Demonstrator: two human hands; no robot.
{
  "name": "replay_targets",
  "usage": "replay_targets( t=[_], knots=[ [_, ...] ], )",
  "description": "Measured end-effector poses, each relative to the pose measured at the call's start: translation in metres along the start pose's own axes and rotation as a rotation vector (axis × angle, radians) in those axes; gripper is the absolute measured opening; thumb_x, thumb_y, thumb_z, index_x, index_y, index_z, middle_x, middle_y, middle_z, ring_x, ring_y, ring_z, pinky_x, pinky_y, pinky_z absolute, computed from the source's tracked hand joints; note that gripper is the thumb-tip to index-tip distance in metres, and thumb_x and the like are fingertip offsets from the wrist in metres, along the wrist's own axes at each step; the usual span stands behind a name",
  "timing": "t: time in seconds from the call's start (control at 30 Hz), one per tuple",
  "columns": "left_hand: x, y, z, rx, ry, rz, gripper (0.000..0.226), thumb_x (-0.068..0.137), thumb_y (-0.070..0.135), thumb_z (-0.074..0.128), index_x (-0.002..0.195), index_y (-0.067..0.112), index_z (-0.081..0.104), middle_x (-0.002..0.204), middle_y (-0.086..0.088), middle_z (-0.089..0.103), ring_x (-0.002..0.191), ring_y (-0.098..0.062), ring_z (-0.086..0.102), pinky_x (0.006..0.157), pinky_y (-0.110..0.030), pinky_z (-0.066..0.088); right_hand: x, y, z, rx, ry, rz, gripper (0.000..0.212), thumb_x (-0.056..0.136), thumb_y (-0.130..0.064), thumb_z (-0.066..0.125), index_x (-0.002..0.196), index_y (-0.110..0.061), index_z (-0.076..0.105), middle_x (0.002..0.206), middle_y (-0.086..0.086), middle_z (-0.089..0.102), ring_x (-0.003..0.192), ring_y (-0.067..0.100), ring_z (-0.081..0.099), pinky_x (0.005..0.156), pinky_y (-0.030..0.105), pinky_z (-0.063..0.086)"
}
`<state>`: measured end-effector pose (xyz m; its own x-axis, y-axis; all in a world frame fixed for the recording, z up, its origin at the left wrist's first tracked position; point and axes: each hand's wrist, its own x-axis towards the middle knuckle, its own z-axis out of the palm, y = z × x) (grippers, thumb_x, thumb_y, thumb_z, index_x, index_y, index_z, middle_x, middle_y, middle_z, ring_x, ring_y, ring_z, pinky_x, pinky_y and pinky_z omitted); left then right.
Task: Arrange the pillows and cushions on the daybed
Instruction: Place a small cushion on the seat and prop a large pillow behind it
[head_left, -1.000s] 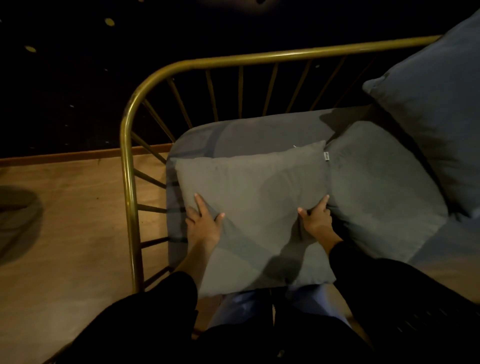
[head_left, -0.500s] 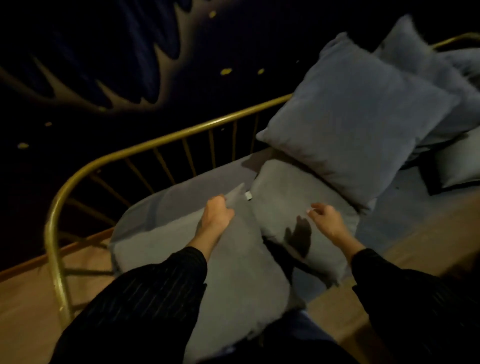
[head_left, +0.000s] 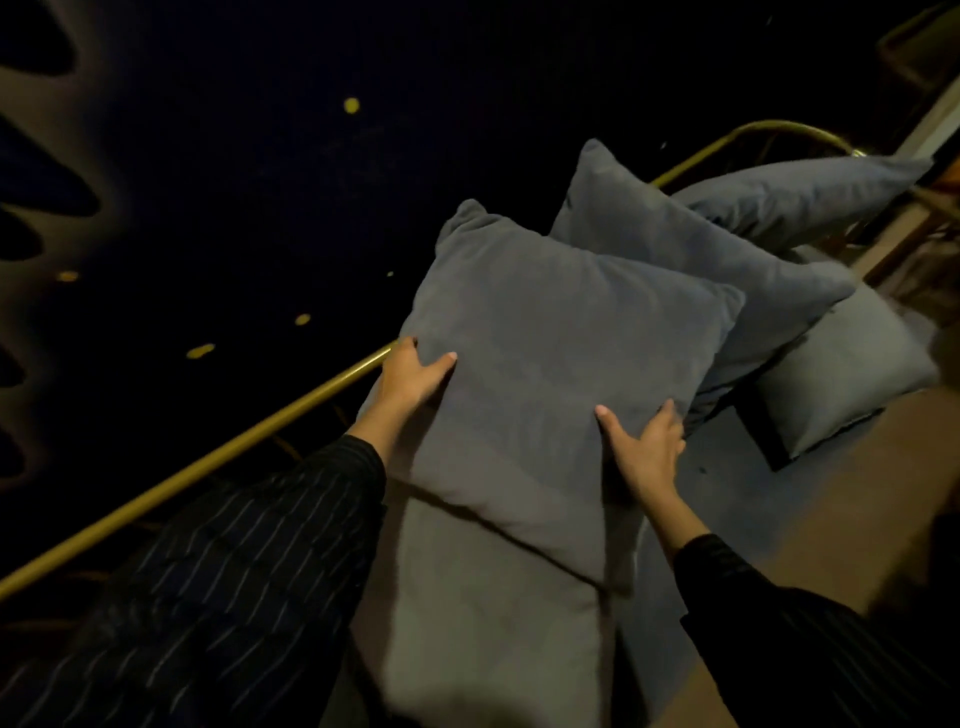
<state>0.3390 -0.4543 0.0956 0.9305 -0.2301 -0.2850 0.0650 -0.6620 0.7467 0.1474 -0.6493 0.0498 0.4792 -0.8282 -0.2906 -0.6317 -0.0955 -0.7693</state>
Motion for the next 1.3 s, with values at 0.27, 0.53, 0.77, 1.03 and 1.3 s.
replay_targets(
  t=[0.27,0.53,0.77,1.03,1.3],
  knots=[
    [0.076,-0.007,0.007,-0.310,-0.076,-0.209,0.142,0.035,0.068,0.088,0.154,0.018,0.028,0.151,-0.005,0.045,0.130,-0.029,0.054,0.108,-0.047,0.046,0.055,0.030,0.004,0.199,-0.126,0.116,0.134,0.064,-0.053,0.082,0.155,-0.025,-0.012,0.163,0.012,0.010,0.149,0.035,0.017,0.120,0.050,0.021],
    [0.056,-0.013,0.004,-0.441,-0.088,-0.169,0.119,0.036,0.055,0.095,0.139,0.015,0.051,0.133,-0.004,0.063,0.114,-0.025,0.065,0.098,-0.045,0.054,0.045,0.029,-0.004,0.448,-0.125,0.095,0.110,0.077,-0.020,0.080,0.156,-0.020,0.002,0.158,0.006,0.029,0.139,0.024,0.039,0.104,0.030,0.036],
    [-0.025,-0.025,-0.032,-0.469,-0.033,-0.114,0.094,0.049,0.038,0.093,0.129,0.022,0.046,0.128,-0.001,0.060,0.118,-0.026,0.060,0.101,-0.045,0.051,-0.013,0.020,-0.014,0.527,-0.168,0.034,0.100,0.079,-0.015,0.078,0.155,-0.019,0.012,0.153,0.005,0.037,0.125,0.016,0.045,0.100,0.029,0.037],
    [-0.134,-0.111,-0.120,-0.845,0.170,-0.165,0.089,0.068,-0.005,0.082,0.143,0.010,0.036,0.135,-0.007,0.058,0.118,-0.028,0.059,0.098,-0.044,0.050,-0.108,-0.039,0.006,0.506,-0.308,-0.130,0.107,0.062,-0.015,0.090,0.148,-0.019,0.027,0.146,0.004,0.047,0.127,0.026,0.051,0.103,0.041,0.045],
    [-0.250,-0.227,-0.271,-0.974,0.461,-0.150,0.097,0.071,-0.001,0.081,0.151,0.017,0.029,0.134,-0.002,0.054,0.117,-0.026,0.056,0.100,-0.045,0.048,-0.259,-0.102,0.105,0.486,-0.551,-0.335,0.111,0.058,-0.021,0.091,0.148,-0.019,0.026,0.149,0.003,0.042,0.127,0.019,0.047,0.098,0.036,0.043]
  ],
)
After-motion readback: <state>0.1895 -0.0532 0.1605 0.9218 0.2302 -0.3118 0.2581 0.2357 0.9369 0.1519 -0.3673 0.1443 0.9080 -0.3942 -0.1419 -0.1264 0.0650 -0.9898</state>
